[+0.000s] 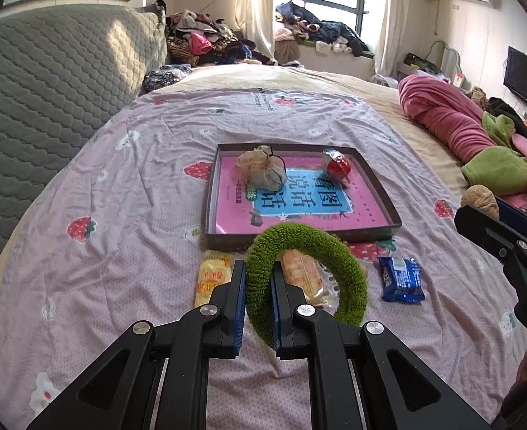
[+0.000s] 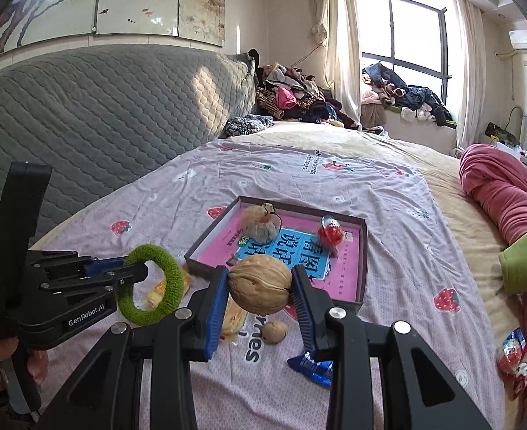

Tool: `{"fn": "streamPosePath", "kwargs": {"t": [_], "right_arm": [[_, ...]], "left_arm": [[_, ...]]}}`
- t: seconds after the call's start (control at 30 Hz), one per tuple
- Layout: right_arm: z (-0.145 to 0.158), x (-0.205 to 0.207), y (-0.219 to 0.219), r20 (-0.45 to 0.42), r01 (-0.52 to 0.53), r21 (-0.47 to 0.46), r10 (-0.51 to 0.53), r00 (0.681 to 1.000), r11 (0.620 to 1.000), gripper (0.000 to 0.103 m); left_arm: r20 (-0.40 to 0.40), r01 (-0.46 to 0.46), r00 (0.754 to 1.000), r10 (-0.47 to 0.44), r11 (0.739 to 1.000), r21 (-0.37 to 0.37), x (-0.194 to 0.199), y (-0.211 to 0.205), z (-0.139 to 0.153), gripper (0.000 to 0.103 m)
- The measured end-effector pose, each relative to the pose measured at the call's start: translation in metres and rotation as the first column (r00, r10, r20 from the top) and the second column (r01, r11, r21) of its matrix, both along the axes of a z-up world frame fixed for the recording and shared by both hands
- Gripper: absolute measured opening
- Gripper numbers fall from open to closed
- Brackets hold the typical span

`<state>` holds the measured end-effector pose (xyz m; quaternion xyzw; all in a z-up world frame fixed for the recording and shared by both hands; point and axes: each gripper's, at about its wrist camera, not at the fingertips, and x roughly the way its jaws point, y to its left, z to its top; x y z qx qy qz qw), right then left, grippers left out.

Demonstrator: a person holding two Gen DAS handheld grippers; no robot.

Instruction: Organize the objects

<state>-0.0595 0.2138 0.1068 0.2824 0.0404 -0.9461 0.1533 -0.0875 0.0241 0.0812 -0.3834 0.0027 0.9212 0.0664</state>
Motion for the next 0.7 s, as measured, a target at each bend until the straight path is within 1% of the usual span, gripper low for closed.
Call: {"fn": "streamPosePath", "kwargs": {"t": [0.3,0.7], "right_arm": [[0.011,-0.012,0.007,-0.014,0.002,-0.01,-0.002,1.0,1.0,0.036],[0.027,-0.047,0.006,-0.046,0.009,-0.003,-0.01,0.999,1.0,0.036]], "left_arm": [[-0.022,0.003,1.0,-0.003,1.0,-0.007,-0.016,0.004,0.015,0.012],[-0.059,0.009,0.998,-0.011,1.0,-0.03,-0.056,0.015,0.039,0.012]]}}
